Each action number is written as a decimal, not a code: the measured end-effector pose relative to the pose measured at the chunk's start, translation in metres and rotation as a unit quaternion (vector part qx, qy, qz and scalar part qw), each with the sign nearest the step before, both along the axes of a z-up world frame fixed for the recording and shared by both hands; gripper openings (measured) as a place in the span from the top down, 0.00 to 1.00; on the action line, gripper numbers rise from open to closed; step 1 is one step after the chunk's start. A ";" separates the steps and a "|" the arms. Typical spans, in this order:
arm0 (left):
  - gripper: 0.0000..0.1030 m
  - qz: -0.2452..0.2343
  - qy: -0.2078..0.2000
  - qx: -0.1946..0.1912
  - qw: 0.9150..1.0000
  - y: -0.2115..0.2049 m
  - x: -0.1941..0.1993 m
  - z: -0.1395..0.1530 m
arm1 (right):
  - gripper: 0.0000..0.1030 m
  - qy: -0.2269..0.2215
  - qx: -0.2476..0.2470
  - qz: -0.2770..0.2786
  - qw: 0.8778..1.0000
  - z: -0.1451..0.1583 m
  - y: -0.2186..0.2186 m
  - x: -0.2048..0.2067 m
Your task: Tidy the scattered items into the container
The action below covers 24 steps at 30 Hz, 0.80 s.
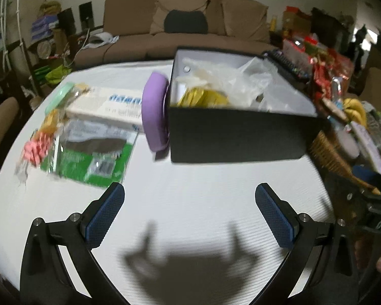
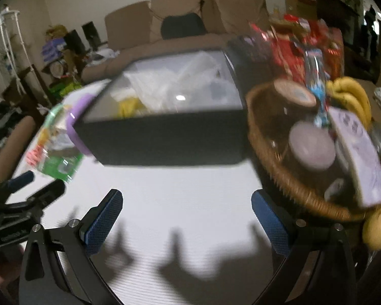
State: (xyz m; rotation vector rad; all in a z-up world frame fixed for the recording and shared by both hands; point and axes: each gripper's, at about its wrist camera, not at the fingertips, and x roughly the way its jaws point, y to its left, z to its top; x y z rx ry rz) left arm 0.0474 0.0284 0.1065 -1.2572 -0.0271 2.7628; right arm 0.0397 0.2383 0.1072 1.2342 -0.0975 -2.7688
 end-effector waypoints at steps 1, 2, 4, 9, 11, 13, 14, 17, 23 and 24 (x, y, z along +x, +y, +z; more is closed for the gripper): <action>0.00 0.005 -0.007 0.003 1.000 0.000 0.000 -0.009 | 0.00 -0.005 0.002 -0.002 1.000 -0.009 -0.001 0.002; 0.00 0.008 -0.013 0.006 1.000 0.000 0.001 -0.016 | 0.00 -0.012 0.001 -0.002 1.000 -0.018 -0.003 0.003; 0.00 0.014 -0.026 0.010 1.000 0.000 0.001 -0.031 | 0.00 -0.022 -0.003 -0.002 1.000 -0.032 -0.005 0.003; 0.00 0.012 -0.029 -0.023 0.999 0.000 -0.002 -0.056 | 0.00 -0.032 -0.006 -0.010 0.999 -0.053 -0.006 -0.002; 0.00 0.007 -0.032 -0.026 0.999 -0.002 -0.003 -0.063 | 0.00 -0.035 -0.002 -0.009 0.999 -0.059 -0.008 -0.004; 0.00 0.006 -0.035 -0.027 0.999 -0.004 -0.005 -0.070 | 0.00 -0.039 0.005 -0.006 0.999 -0.067 -0.011 -0.005; 0.00 0.007 -0.038 -0.026 0.999 -0.006 -0.006 -0.073 | 0.00 -0.042 0.009 -0.006 0.999 -0.071 -0.014 -0.006; 0.00 0.010 -0.045 -0.025 0.999 -0.007 -0.008 -0.083 | 0.00 -0.046 0.016 -0.004 0.999 -0.080 -0.020 -0.007; 0.00 0.005 -0.056 -0.036 0.998 -0.004 -0.005 -0.100 | 0.00 -0.041 0.047 -0.001 0.998 -0.090 -0.032 -0.008; 0.00 0.006 -0.054 -0.034 0.998 -0.005 -0.004 -0.101 | 0.00 -0.042 0.053 0.000 0.998 -0.091 -0.033 -0.008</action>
